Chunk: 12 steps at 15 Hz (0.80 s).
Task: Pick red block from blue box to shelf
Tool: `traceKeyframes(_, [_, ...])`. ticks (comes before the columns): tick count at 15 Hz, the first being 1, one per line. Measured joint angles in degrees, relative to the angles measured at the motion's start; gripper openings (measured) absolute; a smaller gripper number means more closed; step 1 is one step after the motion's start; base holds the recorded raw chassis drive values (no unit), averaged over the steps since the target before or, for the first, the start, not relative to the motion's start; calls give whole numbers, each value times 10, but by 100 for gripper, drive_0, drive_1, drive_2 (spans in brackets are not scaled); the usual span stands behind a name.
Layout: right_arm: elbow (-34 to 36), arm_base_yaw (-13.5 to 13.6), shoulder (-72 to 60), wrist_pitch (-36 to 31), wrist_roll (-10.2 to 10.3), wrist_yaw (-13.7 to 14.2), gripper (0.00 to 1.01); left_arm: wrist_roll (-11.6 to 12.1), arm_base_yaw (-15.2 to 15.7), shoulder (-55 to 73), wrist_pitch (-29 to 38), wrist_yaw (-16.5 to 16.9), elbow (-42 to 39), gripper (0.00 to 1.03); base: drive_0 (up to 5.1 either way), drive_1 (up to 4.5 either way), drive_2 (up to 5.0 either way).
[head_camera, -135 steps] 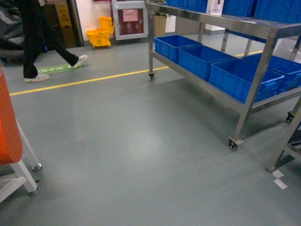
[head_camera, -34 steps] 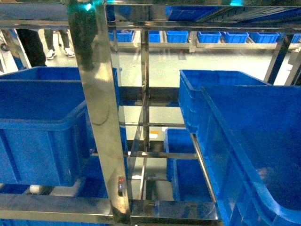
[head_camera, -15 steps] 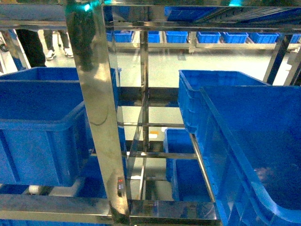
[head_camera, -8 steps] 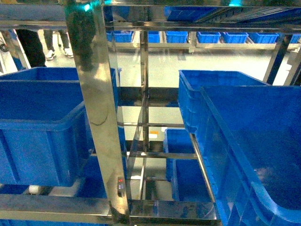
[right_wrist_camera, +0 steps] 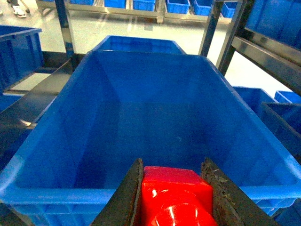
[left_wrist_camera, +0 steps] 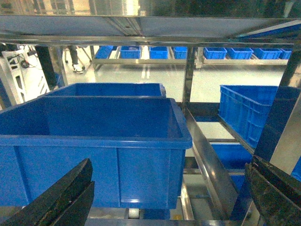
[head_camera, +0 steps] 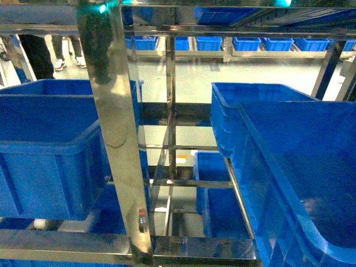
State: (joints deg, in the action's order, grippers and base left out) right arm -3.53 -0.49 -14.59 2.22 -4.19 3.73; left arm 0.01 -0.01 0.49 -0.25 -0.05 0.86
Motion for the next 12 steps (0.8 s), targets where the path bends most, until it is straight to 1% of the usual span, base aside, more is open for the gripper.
traceKeyframes(2, [-8,-5,-51,-36,3,0,29,0,0,0,0,0,0,98,0,0,0])
traceKeyframes(3, [-17,-8,-111,-75,10,-6,29,0,0,0,0,0,0,98,0,0,0])
traceKeyframes(4, [-26,-7,-178,-128,13,-7,29,0,0,0,0,0,0,98,0,0,0])
traceKeyframes(5, [-40,-7,-253,-182,22,-15,29,0,0,0,0,0,0,98,0,0,0])
traceKeyframes(6, [-68,-5,-353,-253,35,-17,29,0,0,0,0,0,0,98,0,0,0])
traceKeyframes(7, [-113,3,-468,-327,50,-18,29,0,0,0,0,0,0,98,0,0,0])
traceKeyframes(8, [-165,17,-577,-381,53,-5,32,0,0,0,0,0,0,98,0,0,0])
traceKeyframes(9, [-202,25,-646,-396,59,5,42,0,0,0,0,0,0,98,0,0,0])
traceKeyframes(10, [-226,31,-690,-386,59,16,49,0,0,0,0,0,0,98,0,0,0])
traceKeyframes(11, [-231,44,-717,-370,61,41,62,0,0,0,0,0,0,98,0,0,0])
traceKeyframes(12, [-200,60,-685,-382,57,64,74,0,0,0,0,0,0,98,0,0,0])
